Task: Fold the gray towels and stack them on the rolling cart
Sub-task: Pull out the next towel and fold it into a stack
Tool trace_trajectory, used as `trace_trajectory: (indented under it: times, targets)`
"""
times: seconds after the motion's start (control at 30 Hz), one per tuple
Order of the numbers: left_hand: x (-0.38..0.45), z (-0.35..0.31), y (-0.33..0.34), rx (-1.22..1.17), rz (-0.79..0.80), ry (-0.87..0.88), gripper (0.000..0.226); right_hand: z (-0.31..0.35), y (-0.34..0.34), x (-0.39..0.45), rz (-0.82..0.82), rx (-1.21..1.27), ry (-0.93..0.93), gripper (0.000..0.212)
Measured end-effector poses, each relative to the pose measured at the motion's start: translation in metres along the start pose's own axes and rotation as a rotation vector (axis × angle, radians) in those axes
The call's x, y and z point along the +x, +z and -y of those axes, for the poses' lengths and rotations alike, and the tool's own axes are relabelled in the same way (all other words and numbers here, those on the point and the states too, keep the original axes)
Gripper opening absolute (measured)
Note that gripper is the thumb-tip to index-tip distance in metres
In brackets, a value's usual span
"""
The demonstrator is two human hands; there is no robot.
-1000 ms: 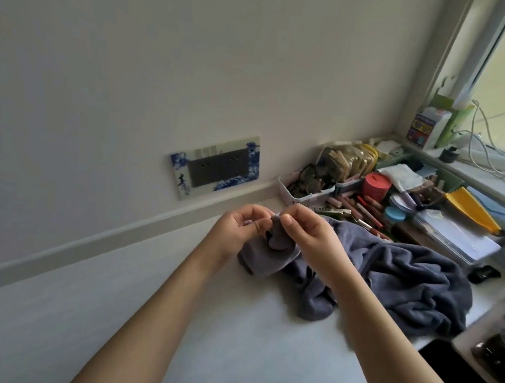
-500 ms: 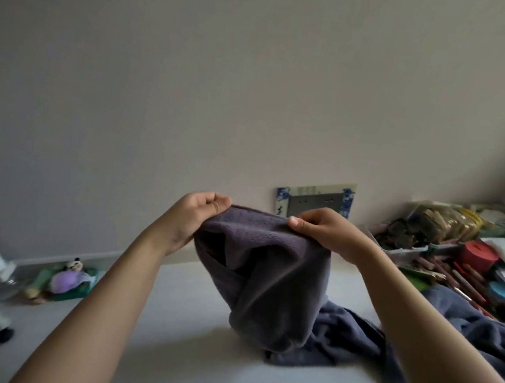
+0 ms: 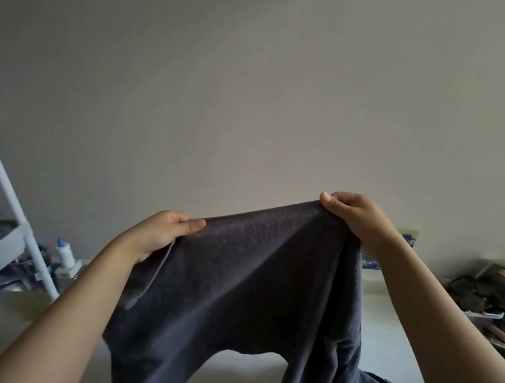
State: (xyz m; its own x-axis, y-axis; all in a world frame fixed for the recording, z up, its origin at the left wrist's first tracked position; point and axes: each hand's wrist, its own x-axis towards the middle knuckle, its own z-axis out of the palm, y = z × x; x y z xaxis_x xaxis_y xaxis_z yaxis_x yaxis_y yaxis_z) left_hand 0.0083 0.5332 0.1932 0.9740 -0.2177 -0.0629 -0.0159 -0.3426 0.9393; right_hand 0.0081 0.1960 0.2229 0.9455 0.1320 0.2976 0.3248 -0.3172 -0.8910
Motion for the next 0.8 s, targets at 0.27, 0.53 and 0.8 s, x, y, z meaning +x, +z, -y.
trace_trajectory:
  times: [0.27, 0.53, 0.8]
  targets:
    - [0.054, 0.03, -0.007, 0.071, -0.115, -0.17, 0.027, -0.063, -0.015, 0.038, -0.079, -0.315, 0.16, 0.043]
    - [0.112, -0.024, -0.023, 0.028, -0.629, 0.163, 0.035, -0.038, -0.03, 0.094, -0.394, -0.336, -0.027, 0.03]
    - [0.038, 0.039, -0.017, 0.043, -0.383, 0.033, 0.013, -0.084, -0.01, 0.023, -0.014, -0.304, 0.076, 0.025]
